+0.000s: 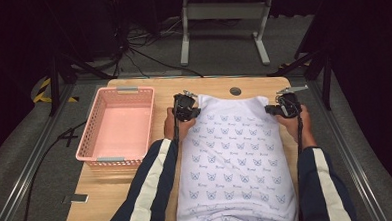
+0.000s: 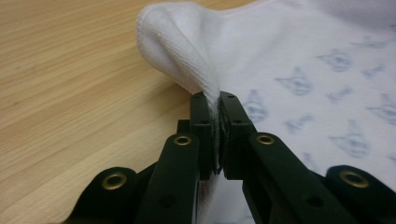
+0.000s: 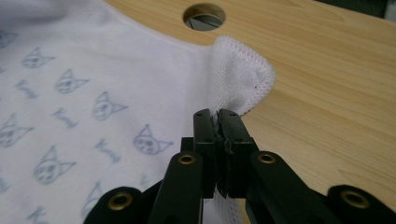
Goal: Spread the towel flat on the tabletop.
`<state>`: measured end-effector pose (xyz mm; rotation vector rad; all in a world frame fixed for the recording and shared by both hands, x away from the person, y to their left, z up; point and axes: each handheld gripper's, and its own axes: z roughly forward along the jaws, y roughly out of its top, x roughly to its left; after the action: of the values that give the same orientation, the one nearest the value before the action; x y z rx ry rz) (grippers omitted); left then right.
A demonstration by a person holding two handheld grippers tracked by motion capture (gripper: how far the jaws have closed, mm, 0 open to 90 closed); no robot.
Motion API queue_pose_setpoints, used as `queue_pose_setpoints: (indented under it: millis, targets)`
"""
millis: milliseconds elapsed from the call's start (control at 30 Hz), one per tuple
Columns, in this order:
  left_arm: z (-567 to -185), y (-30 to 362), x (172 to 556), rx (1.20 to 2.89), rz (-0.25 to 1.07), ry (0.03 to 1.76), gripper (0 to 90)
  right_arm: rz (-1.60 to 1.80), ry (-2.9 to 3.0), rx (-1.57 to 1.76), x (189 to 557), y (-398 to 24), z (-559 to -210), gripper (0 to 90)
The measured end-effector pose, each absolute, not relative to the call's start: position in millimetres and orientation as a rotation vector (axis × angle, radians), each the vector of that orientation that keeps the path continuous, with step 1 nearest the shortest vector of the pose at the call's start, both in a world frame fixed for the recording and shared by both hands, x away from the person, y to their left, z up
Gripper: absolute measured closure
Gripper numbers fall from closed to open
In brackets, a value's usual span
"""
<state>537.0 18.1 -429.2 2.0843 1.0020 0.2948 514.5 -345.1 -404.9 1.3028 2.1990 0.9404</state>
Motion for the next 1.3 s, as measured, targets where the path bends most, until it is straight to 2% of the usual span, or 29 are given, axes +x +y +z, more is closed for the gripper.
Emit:
queue_pose_setpoints:
  millis: [133, 200, 367, 567, 633, 700, 733, 1000, 1100, 1233, 1267, 1300]
  targets:
    - [-406, 15, 506, 2.117, 0.337, 0.894, 85.9, 1.03, 2.221, 1.205, 487, -344, -389, 86.9]
    - [-397, 20, 490, 2.121, 0.301, 0.831, 85.9, 1.067, 2.23, 1.168, 470, -345, -382, 86.8]
    - [-386, 39, 443, 2.156, 0.33, 0.702, 85.9, 1.195, 2.273, 1.041, 425, -351, -369, 86.8]
    - [-394, 55, 389, 2.16, 0.296, 0.571, 85.8, 1.18, 2.395, 0.891, 368, -349, -379, 86.8]
    - [-401, 58, 374, 2.173, 0.249, 0.527, 85.8, 1.172, 2.449, 0.838, 348, -348, -386, 86.8]
    - [-406, 59, 366, 2.203, 0.244, 0.502, 85.8, 1.169, 2.487, 0.817, 338, -347, -390, 86.7]
    - [-418, 59, 351, 2.263, 0.189, 0.46, 85.8, 1.144, 2.561, 0.79, 320, -344, -398, 86.7]
    - [-454, 62, 332, 2.428, 0.111, 0.408, 85.4, 0.987, 2.783, 0.749, 291, -332, -435, 86.2]
    - [-458, 63, 334, 2.431, 0.089, 0.422, 85.1, 0.991, 2.783, 0.817, 290, -331, -447, 86.3]
    - [-459, 59, 344, 2.425, 0.139, 0.443, 85.6, 0.992, 2.751, 0.842, 295, -331, -449, 86.7]
    - [-458, 55, 349, 2.438, 0.238, 0.458, 85.8, 0.987, 2.718, 0.854, 299, -332, -449, 86.8]
    - [-458, 52, 355, 2.447, 0.278, 0.462, 85.8, 0.952, 2.675, 0.855, 305, -332, -449, 86.9]
